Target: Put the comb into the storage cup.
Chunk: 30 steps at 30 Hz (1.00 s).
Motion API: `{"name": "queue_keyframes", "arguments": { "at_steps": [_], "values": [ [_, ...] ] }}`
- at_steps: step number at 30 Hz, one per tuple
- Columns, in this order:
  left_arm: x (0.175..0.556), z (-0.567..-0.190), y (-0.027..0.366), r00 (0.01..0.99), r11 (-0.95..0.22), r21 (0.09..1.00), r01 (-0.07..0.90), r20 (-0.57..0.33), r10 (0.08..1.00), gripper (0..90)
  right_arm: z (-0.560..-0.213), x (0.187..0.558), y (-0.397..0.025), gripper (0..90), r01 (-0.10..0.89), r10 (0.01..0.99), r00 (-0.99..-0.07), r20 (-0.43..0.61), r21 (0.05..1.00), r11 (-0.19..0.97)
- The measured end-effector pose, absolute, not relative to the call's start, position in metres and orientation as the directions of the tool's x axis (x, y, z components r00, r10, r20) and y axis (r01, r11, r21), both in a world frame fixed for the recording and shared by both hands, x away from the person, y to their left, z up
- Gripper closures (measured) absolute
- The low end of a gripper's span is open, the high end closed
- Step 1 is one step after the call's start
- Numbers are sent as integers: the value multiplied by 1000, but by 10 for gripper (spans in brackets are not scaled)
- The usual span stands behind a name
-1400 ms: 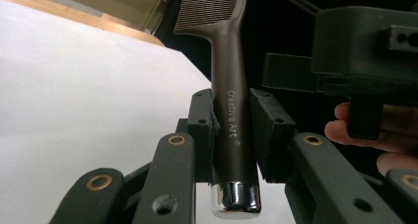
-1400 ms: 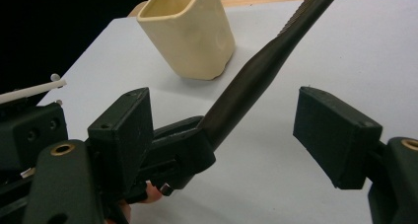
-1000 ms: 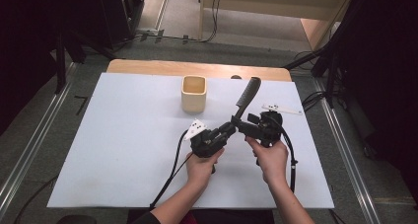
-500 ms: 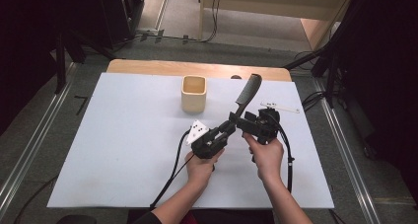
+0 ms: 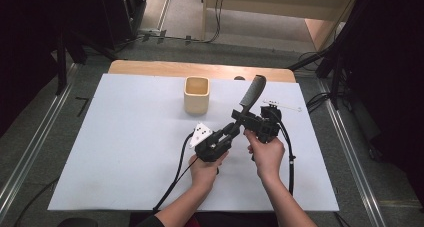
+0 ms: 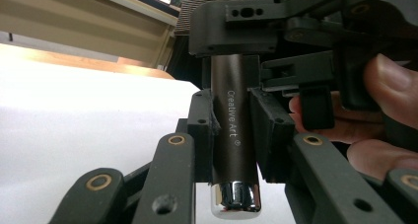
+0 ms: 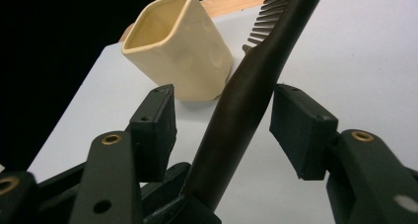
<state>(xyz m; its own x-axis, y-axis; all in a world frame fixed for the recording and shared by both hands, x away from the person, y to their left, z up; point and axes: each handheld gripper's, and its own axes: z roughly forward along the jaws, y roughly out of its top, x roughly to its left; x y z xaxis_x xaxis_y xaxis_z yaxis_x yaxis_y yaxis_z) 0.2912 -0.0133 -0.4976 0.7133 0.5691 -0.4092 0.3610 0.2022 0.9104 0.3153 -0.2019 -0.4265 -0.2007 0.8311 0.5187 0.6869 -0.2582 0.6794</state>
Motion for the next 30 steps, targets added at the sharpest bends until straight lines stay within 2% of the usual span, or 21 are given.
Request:
{"name": "queue_keyframes", "arguments": {
  "at_steps": [11,15,30],
  "values": [
    [289,-499,-14,710,201,911,362,-408,574,732,-427,317,-203,530,684,824,-168,541,666,-298],
    [288,-499,-15,712,204,911,359,-408,572,732,-427,316,-204,620,686,831,-162,532,666,-293],
    [289,-501,-15,712,209,899,385,-434,552,730,-425,315,-205,670,692,816,-159,555,652,-309]
  ]
}}
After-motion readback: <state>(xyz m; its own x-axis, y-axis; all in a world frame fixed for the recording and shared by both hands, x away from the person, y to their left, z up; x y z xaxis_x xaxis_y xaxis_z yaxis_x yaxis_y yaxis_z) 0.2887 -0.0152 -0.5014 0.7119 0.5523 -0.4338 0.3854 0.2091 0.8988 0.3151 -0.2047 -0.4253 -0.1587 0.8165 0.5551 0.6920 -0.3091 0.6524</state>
